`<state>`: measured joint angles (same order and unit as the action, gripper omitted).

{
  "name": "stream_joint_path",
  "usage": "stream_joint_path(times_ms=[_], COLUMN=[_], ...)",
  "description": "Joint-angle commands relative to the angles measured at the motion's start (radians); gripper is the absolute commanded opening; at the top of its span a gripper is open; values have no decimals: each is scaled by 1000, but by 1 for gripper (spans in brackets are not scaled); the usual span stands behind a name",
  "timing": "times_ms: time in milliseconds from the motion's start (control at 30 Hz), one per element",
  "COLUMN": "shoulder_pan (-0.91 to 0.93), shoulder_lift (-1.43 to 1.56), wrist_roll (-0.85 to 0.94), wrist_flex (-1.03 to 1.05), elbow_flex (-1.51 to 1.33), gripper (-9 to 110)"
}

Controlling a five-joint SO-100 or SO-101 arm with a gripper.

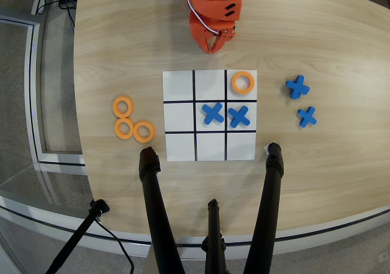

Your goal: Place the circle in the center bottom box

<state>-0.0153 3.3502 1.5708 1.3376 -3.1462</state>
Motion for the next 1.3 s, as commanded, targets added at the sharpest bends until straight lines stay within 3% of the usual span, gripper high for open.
stream_joint_path(times_ms=[0, 333, 967, 1067, 1267], shoulder_pan=[67, 80, 344, 367, 397], shoulder_lift=[-199, -367, -1396, -1580, -1856], wrist_roll=[5, -5, -49, -52, -55], wrist_flex=[-147, -158, -293, -334, -399], elbow_flex=[49, 193, 1172, 1336, 1559], gripper=[3, 6, 16, 24, 26])
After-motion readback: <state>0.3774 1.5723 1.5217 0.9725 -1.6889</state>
